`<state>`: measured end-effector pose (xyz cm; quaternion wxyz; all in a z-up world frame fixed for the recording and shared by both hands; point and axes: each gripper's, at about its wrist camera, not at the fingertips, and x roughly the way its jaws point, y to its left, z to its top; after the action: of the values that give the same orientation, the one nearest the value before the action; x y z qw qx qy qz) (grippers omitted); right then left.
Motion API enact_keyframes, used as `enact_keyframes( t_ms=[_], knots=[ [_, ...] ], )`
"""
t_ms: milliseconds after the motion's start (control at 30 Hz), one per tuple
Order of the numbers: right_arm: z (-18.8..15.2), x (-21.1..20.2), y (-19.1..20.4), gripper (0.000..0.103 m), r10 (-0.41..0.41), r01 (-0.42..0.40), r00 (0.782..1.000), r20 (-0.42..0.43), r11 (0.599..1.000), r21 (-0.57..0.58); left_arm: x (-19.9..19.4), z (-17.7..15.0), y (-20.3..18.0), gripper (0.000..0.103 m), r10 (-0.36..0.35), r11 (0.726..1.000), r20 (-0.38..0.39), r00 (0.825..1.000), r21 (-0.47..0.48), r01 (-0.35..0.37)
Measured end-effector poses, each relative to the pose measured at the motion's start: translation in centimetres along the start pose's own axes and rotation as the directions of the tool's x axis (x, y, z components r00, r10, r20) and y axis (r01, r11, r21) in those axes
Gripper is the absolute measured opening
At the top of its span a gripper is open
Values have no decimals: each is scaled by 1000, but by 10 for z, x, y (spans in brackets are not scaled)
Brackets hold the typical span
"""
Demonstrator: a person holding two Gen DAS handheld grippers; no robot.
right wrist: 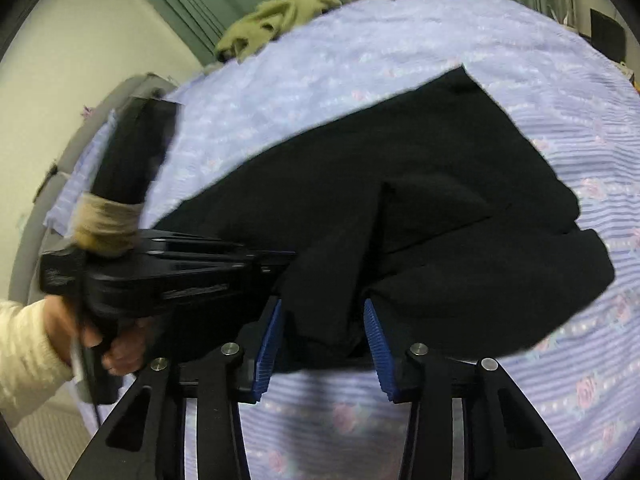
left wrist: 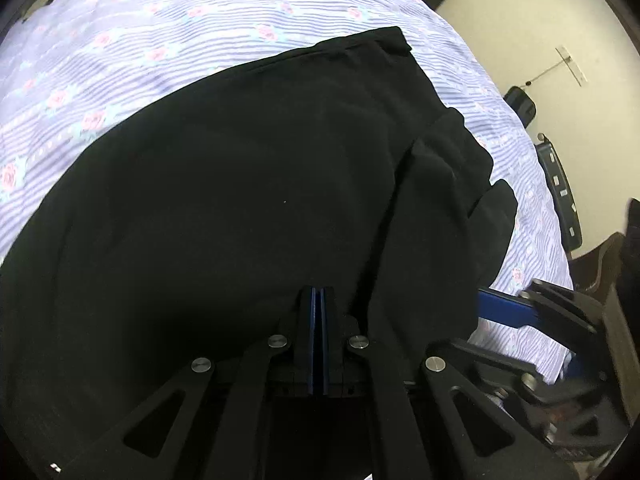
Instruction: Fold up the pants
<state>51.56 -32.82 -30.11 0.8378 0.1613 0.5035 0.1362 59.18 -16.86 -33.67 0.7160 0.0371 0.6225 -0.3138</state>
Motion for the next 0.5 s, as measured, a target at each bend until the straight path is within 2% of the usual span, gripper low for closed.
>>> enact_keyframes(
  t_ms=[133, 167, 200, 233, 267, 367, 500],
  knots=[
    [1, 23, -10, 41, 65, -62, 995, -71, 997, 38, -4, -4, 5, 4, 4, 999, 10, 1000, -32, -3],
    [-1, 28, -11, 38, 72, -68, 994, -88, 996, 49, -7, -7, 7, 5, 9, 999, 10, 1000, -45, -9],
    [-3, 31, -11, 27, 79, -73, 991, -108, 996, 57, -10, -10, 7, 5, 14, 998, 14, 1000, -55, -13],
    [-7, 30, -10, 22, 83, -75, 989, -120, 995, 71, -18, -17, 7, 9, 24, 997, 30, 999, -68, -22],
    [-9, 26, -9, 14, 81, -71, 990, -118, 994, 82, -27, -23, 8, 17, 32, 997, 50, 998, -74, -28],
    [-26, 1, -1, 10, 34, -22, 994, -104, 993, 114, -54, -50, 6, 31, 50, 995, 106, 993, -89, -41],
    [-61, -37, 5, 7, 2, 14, 998, -64, 971, 238, -64, -86, 7, 33, 81, 992, 99, 992, -109, -70]
  ],
)
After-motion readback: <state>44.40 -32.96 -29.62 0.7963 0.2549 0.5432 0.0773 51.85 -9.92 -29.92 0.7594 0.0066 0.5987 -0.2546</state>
